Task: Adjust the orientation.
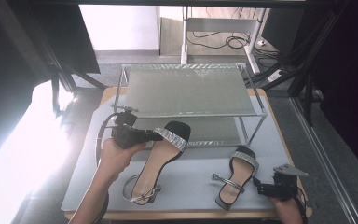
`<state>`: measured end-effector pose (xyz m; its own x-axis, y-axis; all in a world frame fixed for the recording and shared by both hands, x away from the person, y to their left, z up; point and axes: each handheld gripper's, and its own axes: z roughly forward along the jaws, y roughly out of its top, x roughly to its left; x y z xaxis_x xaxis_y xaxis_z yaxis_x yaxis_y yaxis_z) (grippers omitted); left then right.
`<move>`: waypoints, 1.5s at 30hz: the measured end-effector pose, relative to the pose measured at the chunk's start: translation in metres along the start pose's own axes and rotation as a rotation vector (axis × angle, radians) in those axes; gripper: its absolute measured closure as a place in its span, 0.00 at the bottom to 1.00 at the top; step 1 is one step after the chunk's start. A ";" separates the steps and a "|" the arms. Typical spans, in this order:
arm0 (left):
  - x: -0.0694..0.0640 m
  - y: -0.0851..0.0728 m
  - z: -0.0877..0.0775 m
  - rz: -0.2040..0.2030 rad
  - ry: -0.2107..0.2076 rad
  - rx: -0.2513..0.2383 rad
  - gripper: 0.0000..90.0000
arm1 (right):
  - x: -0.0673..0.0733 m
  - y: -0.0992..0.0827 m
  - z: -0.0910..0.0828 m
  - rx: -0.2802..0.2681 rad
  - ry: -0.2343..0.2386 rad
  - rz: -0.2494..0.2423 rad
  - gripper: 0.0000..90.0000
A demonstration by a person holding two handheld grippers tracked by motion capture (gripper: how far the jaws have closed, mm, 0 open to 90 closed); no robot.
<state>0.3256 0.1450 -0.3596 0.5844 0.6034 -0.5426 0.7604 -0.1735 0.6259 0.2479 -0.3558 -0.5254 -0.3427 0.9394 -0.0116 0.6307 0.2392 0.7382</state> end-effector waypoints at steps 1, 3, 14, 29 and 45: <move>-0.001 0.002 -0.002 0.000 0.000 -0.002 0.78 | 0.000 0.000 0.000 0.000 0.000 0.000 0.00; -0.003 0.008 -0.006 -0.002 -0.001 -0.008 0.78 | 0.000 0.000 0.000 0.000 0.000 0.001 0.00; -0.002 0.046 -0.019 -0.056 0.026 -0.024 0.78 | 0.000 0.000 0.000 0.000 0.000 0.000 0.00; 0.020 0.097 -0.015 -0.173 0.103 -0.048 0.78 | 0.000 0.000 0.000 0.001 0.003 0.000 0.00; 0.041 0.147 -0.005 -0.291 0.141 -0.088 0.78 | -0.001 0.000 0.000 0.002 0.006 0.000 0.00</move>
<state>0.4598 0.1482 -0.2866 0.2968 0.7208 -0.6264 0.8585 0.0859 0.5056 0.2480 -0.3565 -0.5252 -0.3466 0.9380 -0.0073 0.6323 0.2394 0.7368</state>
